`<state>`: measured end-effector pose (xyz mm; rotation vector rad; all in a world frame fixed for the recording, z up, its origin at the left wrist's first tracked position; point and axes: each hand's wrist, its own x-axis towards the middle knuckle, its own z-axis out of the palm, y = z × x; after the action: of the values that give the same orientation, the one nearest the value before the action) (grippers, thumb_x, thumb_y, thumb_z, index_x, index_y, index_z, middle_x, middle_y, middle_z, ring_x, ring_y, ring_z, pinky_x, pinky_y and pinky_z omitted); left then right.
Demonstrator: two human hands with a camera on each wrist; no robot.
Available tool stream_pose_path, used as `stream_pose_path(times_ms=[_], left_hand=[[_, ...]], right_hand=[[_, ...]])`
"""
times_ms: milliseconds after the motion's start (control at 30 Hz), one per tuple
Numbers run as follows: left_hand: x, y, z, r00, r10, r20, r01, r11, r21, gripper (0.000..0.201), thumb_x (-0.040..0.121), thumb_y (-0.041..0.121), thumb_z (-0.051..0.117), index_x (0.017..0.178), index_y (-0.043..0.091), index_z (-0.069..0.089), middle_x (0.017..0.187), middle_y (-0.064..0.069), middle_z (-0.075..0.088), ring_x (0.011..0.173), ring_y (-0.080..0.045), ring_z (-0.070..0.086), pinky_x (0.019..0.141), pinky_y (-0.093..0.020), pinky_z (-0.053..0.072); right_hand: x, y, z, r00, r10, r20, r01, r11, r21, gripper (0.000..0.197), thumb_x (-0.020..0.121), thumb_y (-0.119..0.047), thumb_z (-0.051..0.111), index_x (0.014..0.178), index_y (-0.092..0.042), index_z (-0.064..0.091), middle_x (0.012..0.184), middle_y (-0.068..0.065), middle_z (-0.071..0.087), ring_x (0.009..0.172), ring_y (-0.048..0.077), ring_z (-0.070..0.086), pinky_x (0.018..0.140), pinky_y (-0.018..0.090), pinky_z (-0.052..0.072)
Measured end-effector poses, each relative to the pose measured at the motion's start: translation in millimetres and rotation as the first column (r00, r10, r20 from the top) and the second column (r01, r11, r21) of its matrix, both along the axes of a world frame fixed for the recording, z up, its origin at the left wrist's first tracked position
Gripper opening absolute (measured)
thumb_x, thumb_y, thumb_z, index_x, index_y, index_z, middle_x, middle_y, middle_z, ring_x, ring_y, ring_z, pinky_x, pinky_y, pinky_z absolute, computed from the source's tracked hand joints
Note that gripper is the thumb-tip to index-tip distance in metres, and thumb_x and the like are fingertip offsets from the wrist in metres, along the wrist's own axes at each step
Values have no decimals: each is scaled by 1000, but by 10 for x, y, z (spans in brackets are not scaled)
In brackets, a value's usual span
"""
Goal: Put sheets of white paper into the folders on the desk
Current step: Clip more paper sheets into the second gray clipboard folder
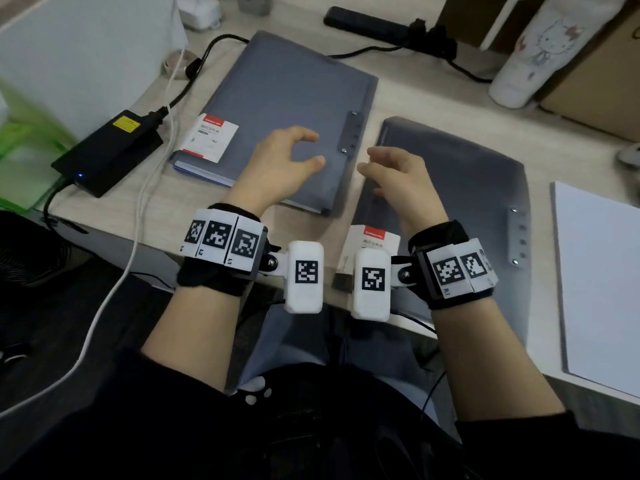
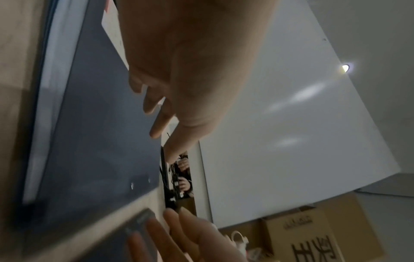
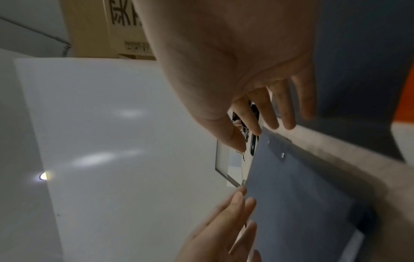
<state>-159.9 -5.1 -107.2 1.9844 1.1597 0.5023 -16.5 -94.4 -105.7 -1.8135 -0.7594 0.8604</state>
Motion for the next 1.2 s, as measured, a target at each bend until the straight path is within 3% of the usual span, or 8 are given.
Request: stream_pose_path(times_ms=[67,267,533,700,833,933,1033,1200], left_hand=[[78,-137,27,999,-37,40,38,999,-23,39,90,26,60,127,18,55,137,1,52,131,-13,43,105,-20,27],[351,-535,11,986,-136,99,143,987,-70,37,90,26,60,126,19,56,136,1,53,130,-11,44,107,-25,32],[739,-1046,-185,973,-228,-45,229,973,7,42,90,26,59,131,20,51,141,-2,46,133,-16,39,106,-22,27],[821,-1150,-373,991,-57,-124,60,998,23,49,86,28,60,133,18,48,147,-7,37,139,-23,32,115,-41,27],[869,-1249,-450,983,18,-183,-13,999,30,52,86,30,60,135,22,45,154,-9,21,144,-26,20,118,-42,20],[904,-1342,-447,981,51,-188,-44,998,38,51,85,29,60,134,25,46,155,-7,19,143,-28,20,116,-44,21],[949,-1421,-421,978,64,-200,-61,998,25,52,84,30,60,134,27,45,156,-5,17,143,-29,18,116,-45,19],[1062,-1580,-399,975,24,-222,-18,999,31,52,86,35,57,136,29,42,157,-5,15,143,-31,16,114,-49,16]], right_hand=[[63,-133,0,1000,-9,15,8,1000,26,34,86,-16,63,119,-9,61,115,4,65,108,14,60,94,29,48],[260,-616,6,997,-67,35,63,993,104,23,87,-12,62,109,-8,65,96,4,69,77,7,64,73,19,49],[526,-1201,-111,958,-239,156,222,968,117,22,83,-14,64,105,-11,67,96,-1,68,91,8,63,84,23,48],[709,-1613,-265,892,-363,269,361,931,59,32,83,-17,64,114,-12,63,111,1,63,105,14,56,99,29,44],[776,-1824,-366,894,-371,252,381,924,7,37,84,-19,64,120,-14,59,111,2,61,102,15,53,101,34,44],[786,-1934,-396,896,-391,212,398,917,9,31,83,-19,64,113,-19,62,110,3,63,110,20,57,100,36,46],[821,-2019,-381,881,-442,168,439,897,56,19,82,-15,63,100,-22,65,97,-3,63,101,15,59,95,31,47],[921,-2193,-340,800,-586,125,568,808,153,16,78,-15,62,78,-30,65,80,-10,66,84,15,63,90,42,53]])
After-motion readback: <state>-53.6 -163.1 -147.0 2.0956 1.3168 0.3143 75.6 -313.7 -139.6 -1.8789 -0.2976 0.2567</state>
